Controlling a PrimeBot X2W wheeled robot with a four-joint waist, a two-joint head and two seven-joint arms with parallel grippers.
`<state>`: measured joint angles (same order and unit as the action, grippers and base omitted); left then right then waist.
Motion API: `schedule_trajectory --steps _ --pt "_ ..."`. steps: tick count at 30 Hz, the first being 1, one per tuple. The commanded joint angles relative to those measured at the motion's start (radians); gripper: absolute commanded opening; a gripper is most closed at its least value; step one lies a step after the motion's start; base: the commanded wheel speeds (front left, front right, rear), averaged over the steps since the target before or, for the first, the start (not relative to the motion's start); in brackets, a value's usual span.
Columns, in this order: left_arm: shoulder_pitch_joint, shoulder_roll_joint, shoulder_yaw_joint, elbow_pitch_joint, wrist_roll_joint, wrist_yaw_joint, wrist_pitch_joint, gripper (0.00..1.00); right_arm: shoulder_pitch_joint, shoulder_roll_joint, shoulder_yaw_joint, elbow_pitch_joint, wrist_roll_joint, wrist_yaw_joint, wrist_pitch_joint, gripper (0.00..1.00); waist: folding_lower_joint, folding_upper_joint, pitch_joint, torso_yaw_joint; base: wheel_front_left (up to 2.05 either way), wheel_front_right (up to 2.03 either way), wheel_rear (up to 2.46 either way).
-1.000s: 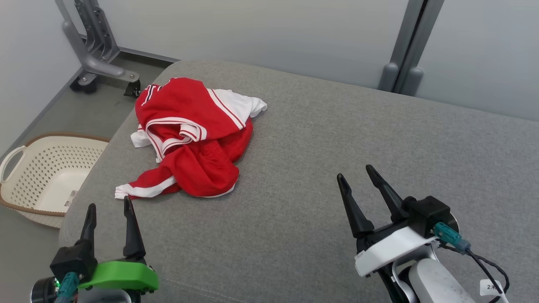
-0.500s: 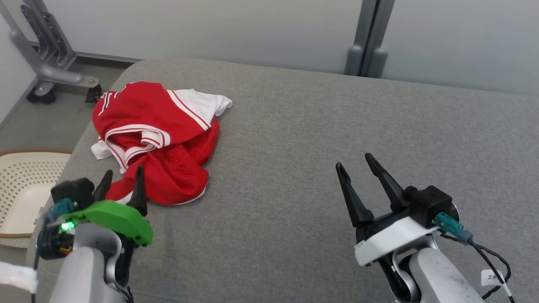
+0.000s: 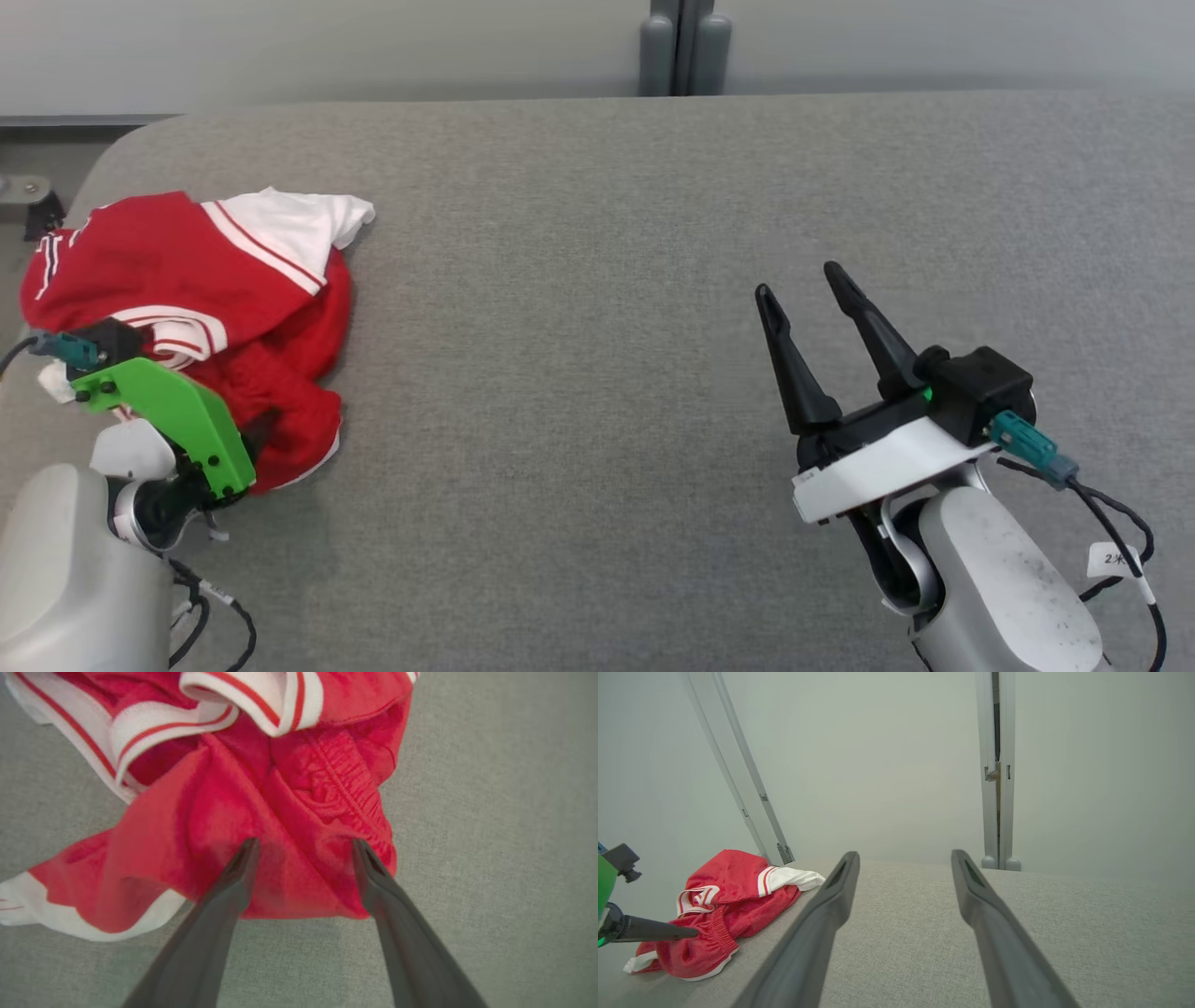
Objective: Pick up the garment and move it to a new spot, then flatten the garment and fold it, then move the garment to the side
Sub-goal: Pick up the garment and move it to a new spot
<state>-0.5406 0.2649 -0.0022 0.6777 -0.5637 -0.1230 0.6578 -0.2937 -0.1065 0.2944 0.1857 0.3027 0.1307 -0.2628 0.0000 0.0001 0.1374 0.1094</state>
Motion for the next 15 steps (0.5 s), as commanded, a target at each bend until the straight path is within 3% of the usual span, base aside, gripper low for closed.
schedule_trajectory --steps 1,9,10,11,12,15 --pt "-0.021 0.011 0.002 0.027 -0.013 -0.003 0.023 1.0 -0.013 -0.001 -0.003 -0.005 0.003 0.0 -0.003 1.0 0.0 -0.0001 0.069 -0.086 0.0 0.0 0.0" --pt "-0.023 0.025 0.008 0.188 -0.045 -0.004 0.089 0.98 -0.021 0.004 -0.007 0.005 0.013 0.0 -0.003 1.0 0.0 -0.0001 0.077 -0.141 0.0 0.0 0.0" --pt "-0.022 0.027 0.005 0.2 -0.047 -0.004 0.085 0.39 -0.019 0.004 -0.01 0.006 0.013 0.0 -0.003 1.0 0.0 -0.0001 0.073 -0.142 0.0 0.0 0.0" --pt "-0.024 0.028 0.007 0.204 -0.049 -0.005 0.073 0.32 -0.016 0.004 -0.012 0.007 0.013 0.0 -0.003 1.0 0.0 -0.0001 0.068 -0.142 0.0 0.0 0.0" --pt "-0.028 0.029 0.006 0.206 -0.052 -0.006 0.064 0.0 -0.012 0.005 -0.014 0.009 0.013 0.0 -0.003 1.0 0.0 -0.0001 0.062 -0.139 0.0 0.0 0.0" --pt "-0.034 0.033 -0.011 0.207 -0.063 -0.009 0.061 0.0 0.001 0.006 -0.014 0.013 0.012 0.0 -0.003 1.0 0.0 -0.0001 0.04 -0.128 0.0 0.0 0.0"
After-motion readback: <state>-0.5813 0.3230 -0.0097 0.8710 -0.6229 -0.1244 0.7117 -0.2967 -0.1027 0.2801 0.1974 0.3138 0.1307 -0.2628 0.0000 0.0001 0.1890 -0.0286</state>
